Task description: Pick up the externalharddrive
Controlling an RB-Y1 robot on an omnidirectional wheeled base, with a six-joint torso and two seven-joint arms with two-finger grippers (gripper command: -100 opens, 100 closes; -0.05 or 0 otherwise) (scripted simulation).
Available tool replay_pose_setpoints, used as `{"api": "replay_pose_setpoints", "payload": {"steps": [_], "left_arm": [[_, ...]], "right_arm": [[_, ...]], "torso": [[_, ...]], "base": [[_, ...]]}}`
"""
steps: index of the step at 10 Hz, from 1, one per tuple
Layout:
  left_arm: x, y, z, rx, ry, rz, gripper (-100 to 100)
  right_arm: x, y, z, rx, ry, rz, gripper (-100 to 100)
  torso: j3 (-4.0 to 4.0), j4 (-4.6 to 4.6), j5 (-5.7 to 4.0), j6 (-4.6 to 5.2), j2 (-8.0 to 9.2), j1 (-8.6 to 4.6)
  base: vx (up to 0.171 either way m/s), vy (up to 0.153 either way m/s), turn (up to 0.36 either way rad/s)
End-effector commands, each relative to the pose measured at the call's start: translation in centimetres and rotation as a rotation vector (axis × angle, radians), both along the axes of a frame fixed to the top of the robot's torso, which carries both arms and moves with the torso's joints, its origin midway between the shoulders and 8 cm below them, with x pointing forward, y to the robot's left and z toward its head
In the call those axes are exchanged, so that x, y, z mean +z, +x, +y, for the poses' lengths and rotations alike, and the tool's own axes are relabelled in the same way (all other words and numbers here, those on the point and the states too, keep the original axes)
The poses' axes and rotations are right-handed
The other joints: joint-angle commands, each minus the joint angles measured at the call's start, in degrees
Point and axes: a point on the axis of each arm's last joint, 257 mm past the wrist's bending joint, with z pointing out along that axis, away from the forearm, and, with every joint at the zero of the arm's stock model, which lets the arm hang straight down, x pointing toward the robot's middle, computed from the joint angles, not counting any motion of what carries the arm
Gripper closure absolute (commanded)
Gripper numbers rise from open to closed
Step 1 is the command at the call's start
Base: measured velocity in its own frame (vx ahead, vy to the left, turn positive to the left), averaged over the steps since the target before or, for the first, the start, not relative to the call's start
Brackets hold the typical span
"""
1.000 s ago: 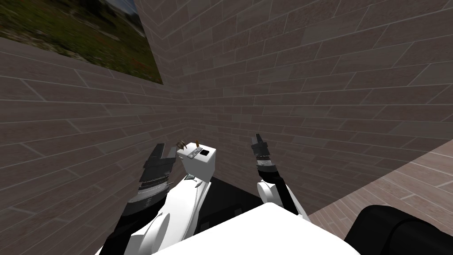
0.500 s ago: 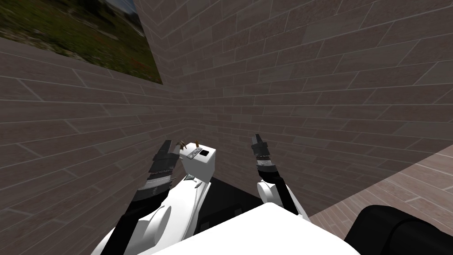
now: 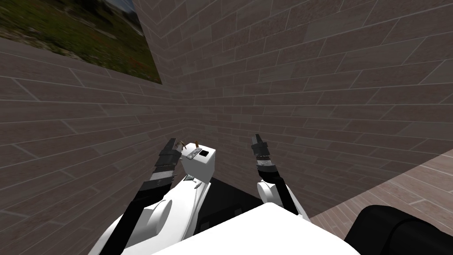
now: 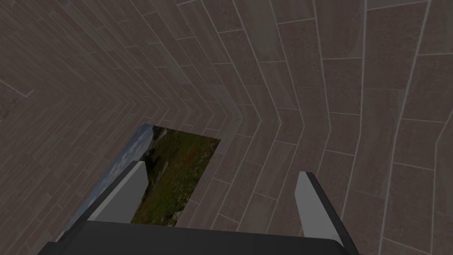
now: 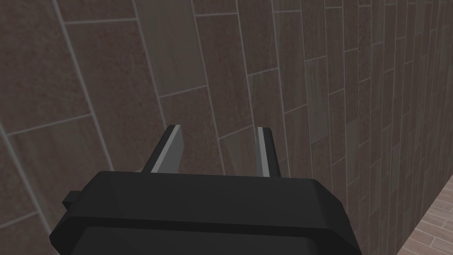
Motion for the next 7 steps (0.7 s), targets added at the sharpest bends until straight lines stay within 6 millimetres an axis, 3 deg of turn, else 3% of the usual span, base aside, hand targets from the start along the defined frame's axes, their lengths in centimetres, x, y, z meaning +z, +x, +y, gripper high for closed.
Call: {"api": "replay_pose_setpoints", "payload": {"steps": [1, 7], "left_arm": [[-0.7, 0.9, 0.0, 0.001, -0.003, 0.04, -100], [-2.2, 3.6, 0.1, 0.001, -0.01, 0.145, -100]], "right_arm": [[0.0, 0.0, 0.0, 0.0, 0.0, 0.0, 0], [0.0, 0.0, 0.0, 0.0, 0.0, 0.0, 0]], "torso": [[0.0, 0.0, 0.0, 0.0, 0.0, 0.0], [-0.01, -0.01, 0.0, 0.0, -0.01, -0.02]], "base": [[0.012, -0.009, 0.005], [0.011, -0.008, 0.003]]}}
